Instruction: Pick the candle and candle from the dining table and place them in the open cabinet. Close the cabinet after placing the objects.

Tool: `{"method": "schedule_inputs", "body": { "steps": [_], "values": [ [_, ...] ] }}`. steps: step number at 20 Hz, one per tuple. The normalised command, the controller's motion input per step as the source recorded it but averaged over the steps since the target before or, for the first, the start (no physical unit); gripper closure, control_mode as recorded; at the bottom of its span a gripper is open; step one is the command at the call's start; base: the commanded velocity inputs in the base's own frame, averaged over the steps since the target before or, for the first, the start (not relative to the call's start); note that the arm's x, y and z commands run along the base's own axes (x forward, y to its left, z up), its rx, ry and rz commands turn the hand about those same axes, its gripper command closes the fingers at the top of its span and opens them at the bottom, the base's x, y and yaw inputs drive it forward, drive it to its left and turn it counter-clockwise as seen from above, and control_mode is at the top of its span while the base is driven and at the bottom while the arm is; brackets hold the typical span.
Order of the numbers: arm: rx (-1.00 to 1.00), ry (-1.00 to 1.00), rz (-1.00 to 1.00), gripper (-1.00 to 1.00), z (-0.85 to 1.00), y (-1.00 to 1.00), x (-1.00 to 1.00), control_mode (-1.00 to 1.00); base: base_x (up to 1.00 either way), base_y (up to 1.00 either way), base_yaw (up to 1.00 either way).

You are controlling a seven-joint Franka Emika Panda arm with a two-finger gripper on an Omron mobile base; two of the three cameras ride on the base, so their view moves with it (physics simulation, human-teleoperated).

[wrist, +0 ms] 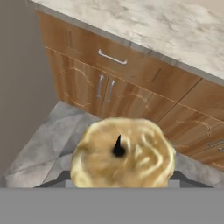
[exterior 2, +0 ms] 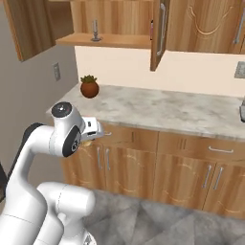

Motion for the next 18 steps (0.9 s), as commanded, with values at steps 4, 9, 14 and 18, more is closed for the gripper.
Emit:
{"method": "schedule_inputs", "body": {
  "steps": [4, 9, 14, 18],
  "values": [
    [0.00, 0.00, 0.00, 1.00, 0.00, 0.00, 0.00, 1.00, 0.36, 0.54, -0.17],
    [0.00, 0.00, 0.00, 1.00, 0.00, 0.00, 0.00, 1.00, 0.35, 0.62, -0.11],
    [0.00, 0.00, 0.00, 1.00, 0.00, 0.00, 0.00, 1.00, 0.56, 0.47, -0.13],
    [0.00, 0.00, 0.00, 1.00, 0.00, 0.00, 0.00, 1.00, 0.67, 0.32, -0.15]
  ]
}}
